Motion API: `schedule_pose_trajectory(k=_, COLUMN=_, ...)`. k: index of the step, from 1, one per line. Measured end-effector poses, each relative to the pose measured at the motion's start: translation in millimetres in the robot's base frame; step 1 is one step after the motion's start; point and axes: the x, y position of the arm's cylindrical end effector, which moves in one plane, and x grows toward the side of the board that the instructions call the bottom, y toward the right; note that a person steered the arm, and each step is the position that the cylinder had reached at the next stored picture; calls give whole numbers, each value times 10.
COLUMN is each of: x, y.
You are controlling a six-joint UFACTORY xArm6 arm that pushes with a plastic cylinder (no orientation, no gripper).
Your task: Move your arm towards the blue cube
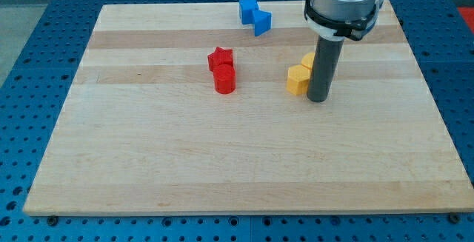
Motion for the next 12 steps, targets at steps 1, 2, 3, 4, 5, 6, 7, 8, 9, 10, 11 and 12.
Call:
schedule_pose_trajectory(k=1, x=0, y=26)
schedule_pose_trajectory(k=2, x=75, y=47)
schedule_pose_trajectory(k=3, x=75, y=47)
schedule_pose_trajectory(k=4, x=75, y=42)
schedule_pose_trajectory(k=5, x=75, y=44)
schedule_pose_trajectory(k=6, x=39, y=163)
schedule_pose_trajectory(k=7, x=-139, y=293)
schedule_pose_trajectory(k=8, x=-356, y=331)
schedule_pose_trajectory(k=9, x=-562, y=430)
schedule_pose_trajectory(k=10, x=-874, y=360)
schedule_pose_trajectory(k=11, x=-1160, y=290)
schedule_pose_trajectory(k=12, x=-1391, y=148)
